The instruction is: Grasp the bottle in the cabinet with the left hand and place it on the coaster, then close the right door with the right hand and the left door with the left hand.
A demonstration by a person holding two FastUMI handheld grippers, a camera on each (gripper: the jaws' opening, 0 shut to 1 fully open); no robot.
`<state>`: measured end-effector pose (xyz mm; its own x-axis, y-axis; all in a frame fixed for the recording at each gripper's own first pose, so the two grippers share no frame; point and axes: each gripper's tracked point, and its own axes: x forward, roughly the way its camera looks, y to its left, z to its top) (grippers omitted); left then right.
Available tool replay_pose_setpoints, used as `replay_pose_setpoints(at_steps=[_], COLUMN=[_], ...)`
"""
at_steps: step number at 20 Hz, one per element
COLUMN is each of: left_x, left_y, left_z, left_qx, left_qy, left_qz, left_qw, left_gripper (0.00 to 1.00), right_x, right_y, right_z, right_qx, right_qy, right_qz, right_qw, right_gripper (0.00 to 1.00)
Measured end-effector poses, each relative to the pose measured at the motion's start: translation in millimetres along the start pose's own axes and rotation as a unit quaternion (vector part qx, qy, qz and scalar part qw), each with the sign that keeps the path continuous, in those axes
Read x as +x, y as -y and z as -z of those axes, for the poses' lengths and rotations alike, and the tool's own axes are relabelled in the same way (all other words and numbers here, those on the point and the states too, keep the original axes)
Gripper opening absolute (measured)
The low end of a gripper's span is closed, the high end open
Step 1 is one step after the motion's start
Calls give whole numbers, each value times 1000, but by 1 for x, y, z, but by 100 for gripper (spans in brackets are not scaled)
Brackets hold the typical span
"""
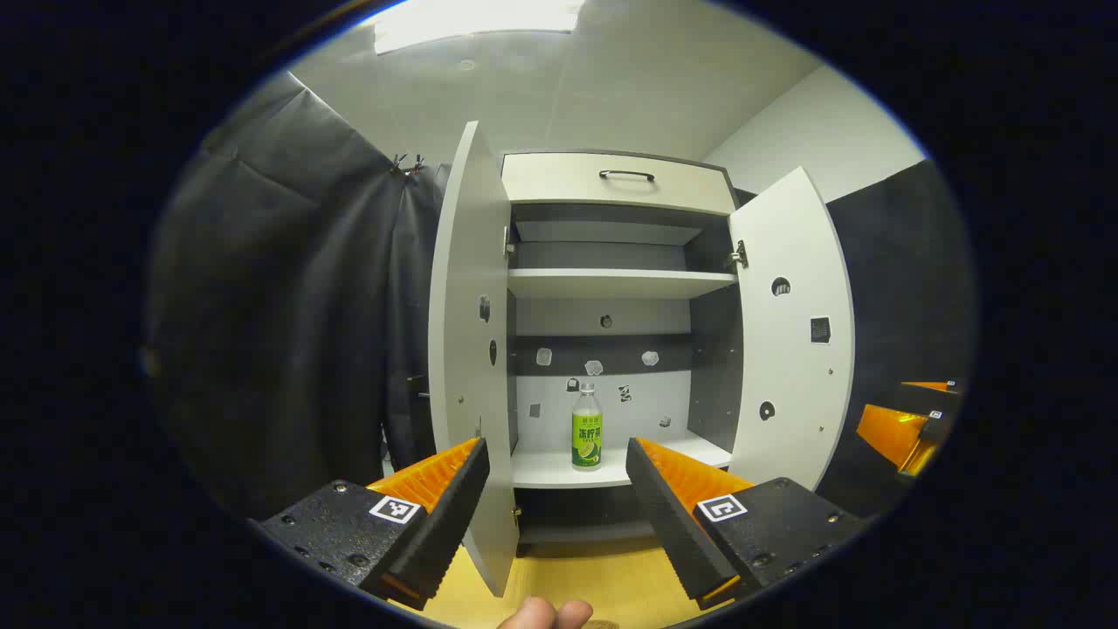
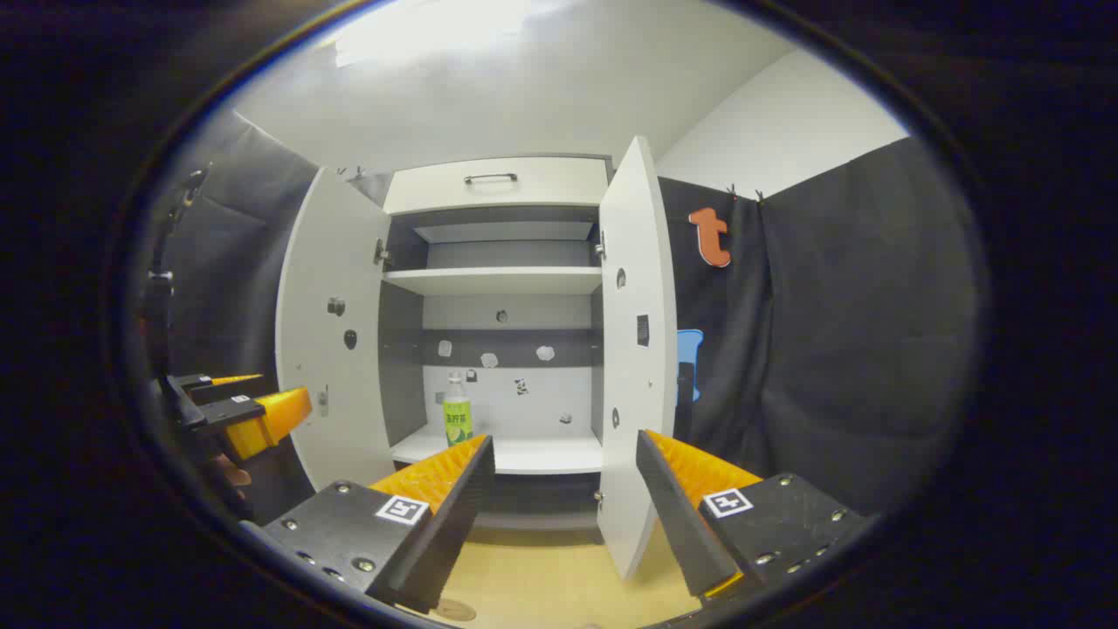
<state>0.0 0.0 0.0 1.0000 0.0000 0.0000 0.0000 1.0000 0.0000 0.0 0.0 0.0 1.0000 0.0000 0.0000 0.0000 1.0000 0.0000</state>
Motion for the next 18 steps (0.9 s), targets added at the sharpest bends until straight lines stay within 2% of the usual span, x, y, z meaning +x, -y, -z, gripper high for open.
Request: replay_pose_setpoints(at_steps=[2, 7, 12, 18], left_x=[-4, -18, -26, -7], left_y=[6, 16, 30, 30], left_z=[8, 14, 13, 6], left_qx=[4, 0, 0, 4], left_qy=[-15, -23, -30, -19], left_qz=[2, -6, -1, -13], left_qw=[1000, 1000, 1000, 1000], left_gripper=[99, 99, 99, 99], right_x=[-1, -9, -18, -7], right_y=[6, 25, 22, 22], right_z=[-2, 1, 6, 17], right_qx=[-3, -29, -25, -10], right_qy=[4, 16, 19, 9], right_qz=[-10, -18, -48, -52], right_qw=[1000, 999, 998, 999], right_gripper=[100, 99, 98, 98])
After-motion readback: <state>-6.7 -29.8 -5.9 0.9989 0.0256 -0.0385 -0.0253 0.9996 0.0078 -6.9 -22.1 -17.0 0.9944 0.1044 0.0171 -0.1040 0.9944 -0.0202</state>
